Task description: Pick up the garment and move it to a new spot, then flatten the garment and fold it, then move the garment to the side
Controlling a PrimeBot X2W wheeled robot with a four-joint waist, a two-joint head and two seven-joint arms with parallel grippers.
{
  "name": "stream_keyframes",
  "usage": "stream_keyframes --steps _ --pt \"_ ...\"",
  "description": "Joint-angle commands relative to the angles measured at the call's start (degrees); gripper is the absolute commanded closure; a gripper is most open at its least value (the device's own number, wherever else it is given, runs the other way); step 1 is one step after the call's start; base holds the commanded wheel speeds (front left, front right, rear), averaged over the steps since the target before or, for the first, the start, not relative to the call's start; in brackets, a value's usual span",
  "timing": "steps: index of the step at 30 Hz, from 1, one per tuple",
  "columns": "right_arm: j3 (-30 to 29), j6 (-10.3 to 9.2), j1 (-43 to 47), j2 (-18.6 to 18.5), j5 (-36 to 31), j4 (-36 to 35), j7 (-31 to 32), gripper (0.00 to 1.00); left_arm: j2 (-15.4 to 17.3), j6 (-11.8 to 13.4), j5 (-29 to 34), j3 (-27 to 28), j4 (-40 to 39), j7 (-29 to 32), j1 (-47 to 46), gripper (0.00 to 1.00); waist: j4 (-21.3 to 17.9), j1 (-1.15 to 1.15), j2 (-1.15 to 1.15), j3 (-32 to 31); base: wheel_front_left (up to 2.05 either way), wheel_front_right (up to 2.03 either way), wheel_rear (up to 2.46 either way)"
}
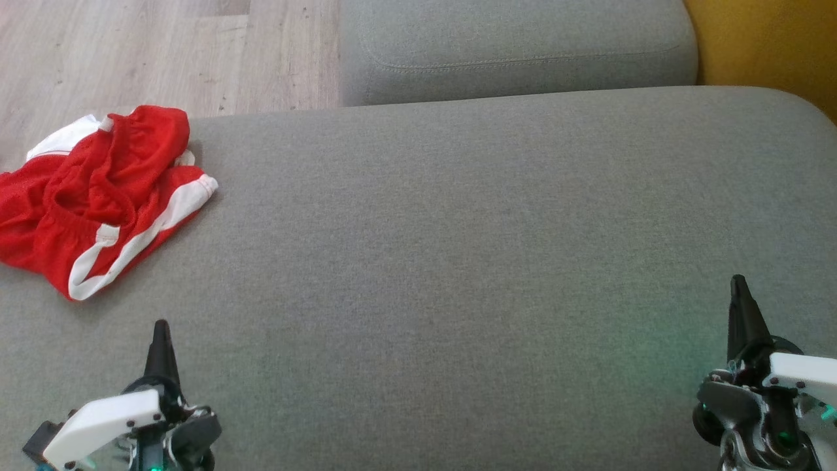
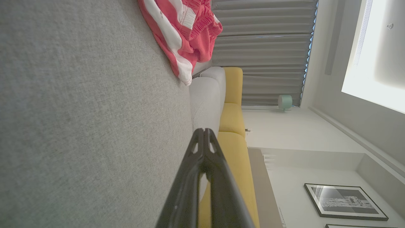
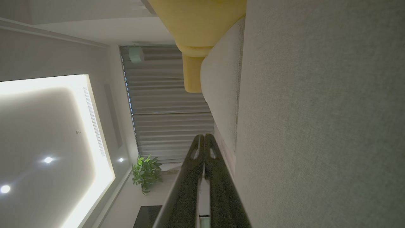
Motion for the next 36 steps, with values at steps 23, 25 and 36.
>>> stream_keyframes --steps 23,25,36 --pt "1.2 0.40 -2.9 -0.3 -0.2 -1.8 0.3 1.00 0.2 -0.4 0.1 2.3 -1.7 0.2 -2.9 1.00 0.0 0.00 0.00 0.0 0.00 0.00 0.00" --pt "1.2 0.40 -2.9 -0.3 -0.2 -1.8 0.3 1.00 0.2 -0.4 0.1 2.3 -1.7 0.2 -2.9 1.00 0.0 0.00 0.00 0.0 0.00 0.00 0.00" --pt "1.2 0.40 -2.9 -0.3 -0.2 -1.8 0.3 1.00 0.2 -0.4 0.1 2.3 -1.7 0.2 -2.9 1.00 0.0 0.00 0.00 0.0 0.00 0.00 0.00"
